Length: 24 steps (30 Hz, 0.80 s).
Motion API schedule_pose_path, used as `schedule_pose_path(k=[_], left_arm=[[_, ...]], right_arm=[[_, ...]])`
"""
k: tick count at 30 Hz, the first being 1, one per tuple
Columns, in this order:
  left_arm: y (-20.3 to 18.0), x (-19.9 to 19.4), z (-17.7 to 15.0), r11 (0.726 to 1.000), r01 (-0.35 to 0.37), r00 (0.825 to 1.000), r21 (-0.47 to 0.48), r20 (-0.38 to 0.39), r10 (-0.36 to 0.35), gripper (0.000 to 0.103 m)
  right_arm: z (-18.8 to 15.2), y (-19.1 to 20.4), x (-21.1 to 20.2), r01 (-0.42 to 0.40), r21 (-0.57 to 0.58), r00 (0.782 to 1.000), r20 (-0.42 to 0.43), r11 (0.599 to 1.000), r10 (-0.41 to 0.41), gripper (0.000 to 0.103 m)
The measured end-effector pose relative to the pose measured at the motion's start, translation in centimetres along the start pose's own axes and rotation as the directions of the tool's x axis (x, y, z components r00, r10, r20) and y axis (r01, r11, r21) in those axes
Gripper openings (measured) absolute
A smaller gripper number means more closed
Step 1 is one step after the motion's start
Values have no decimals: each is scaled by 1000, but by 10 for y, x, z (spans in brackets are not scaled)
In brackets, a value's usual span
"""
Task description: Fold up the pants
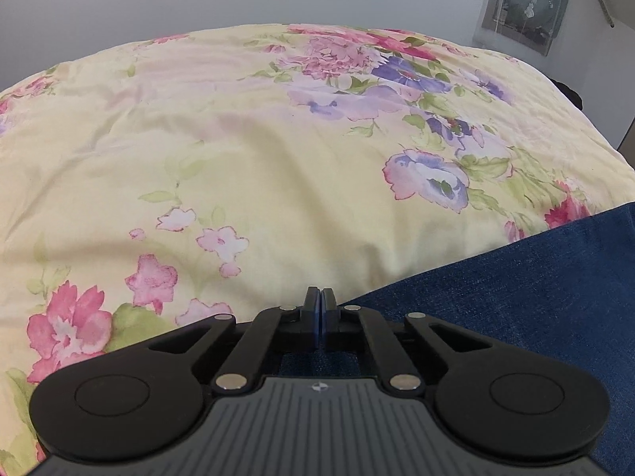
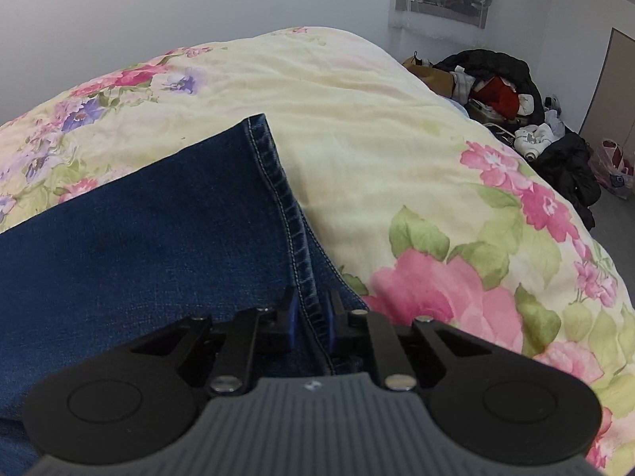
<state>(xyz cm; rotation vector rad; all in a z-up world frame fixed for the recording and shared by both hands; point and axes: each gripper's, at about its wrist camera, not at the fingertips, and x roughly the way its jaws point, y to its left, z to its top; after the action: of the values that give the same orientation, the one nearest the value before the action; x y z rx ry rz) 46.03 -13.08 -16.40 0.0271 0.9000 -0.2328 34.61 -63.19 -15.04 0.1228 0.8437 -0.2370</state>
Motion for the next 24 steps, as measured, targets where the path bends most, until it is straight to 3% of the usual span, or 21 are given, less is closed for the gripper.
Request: schedule_pose_path(k=[3,7,11,15,24], left_arm=[[-4,-21,1,997,-53,997,50,52,50,4],[-4,-61,-11,995,-16,997,95,72,10,4],[-13,-101,-32,992,43,997,114,62,-50,4],[-24,-123,-58,987,93,995,130,21,-97,4],[-34,-105,-124,979,106,987,172,-139,-82,2]], right_arm=[[3,3,-7,12,-30,1000,4,999,-12,8],[3,-3,-42,-25,-41,997,66,999,27,8],[-4,10,-67,-67,-138,993,90,988,80,8],[-13,22,-72,-74,-200,991,99,977,96,8],[-36,8,-44,-109,-116,993,29,987,113,8]])
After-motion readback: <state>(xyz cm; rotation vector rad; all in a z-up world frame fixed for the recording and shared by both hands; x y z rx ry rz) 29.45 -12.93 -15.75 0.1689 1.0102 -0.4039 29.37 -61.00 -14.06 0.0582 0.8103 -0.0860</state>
